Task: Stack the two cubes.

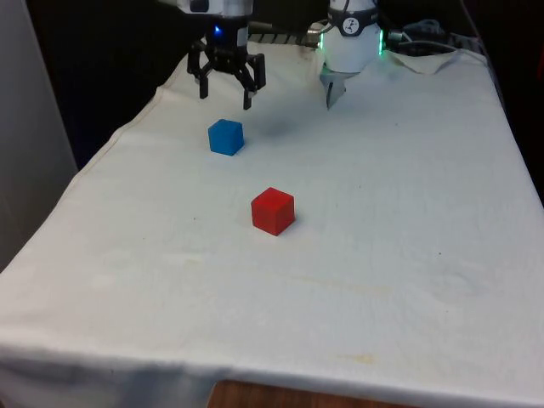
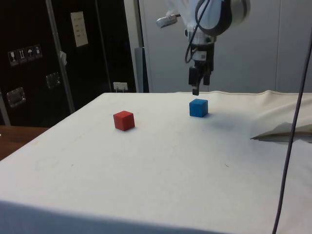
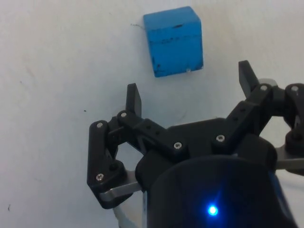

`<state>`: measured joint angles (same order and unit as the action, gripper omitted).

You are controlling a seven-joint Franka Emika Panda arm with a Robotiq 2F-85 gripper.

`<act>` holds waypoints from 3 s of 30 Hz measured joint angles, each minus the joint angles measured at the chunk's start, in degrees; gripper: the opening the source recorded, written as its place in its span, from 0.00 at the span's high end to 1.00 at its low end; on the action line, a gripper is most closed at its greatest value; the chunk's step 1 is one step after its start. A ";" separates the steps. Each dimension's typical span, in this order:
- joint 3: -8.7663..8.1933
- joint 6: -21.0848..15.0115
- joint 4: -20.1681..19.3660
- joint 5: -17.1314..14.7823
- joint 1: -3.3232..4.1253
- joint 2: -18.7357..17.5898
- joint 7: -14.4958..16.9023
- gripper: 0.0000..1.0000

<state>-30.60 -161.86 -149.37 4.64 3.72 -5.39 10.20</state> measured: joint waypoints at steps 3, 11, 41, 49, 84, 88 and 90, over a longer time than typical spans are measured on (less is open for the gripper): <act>0.06 -0.69 -0.11 -0.34 0.06 -0.74 0.00 0.00; 0.29 -2.64 -0.23 -2.41 0.11 -2.52 0.74 0.00; 2.18 -3.04 2.58 -13.64 -0.17 -8.77 8.82 0.00; 2.29 -3.04 3.38 -15.13 -0.23 -10.20 9.91 0.00; 4.01 -3.04 6.07 -18.91 -0.17 -14.04 10.77 0.00; 4.01 -3.04 6.07 -18.96 -0.17 -14.04 10.77 0.20; 4.01 -3.04 6.13 -18.96 -0.23 -14.04 10.77 0.55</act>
<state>-26.59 -164.90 -143.24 -14.32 3.50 -19.42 20.97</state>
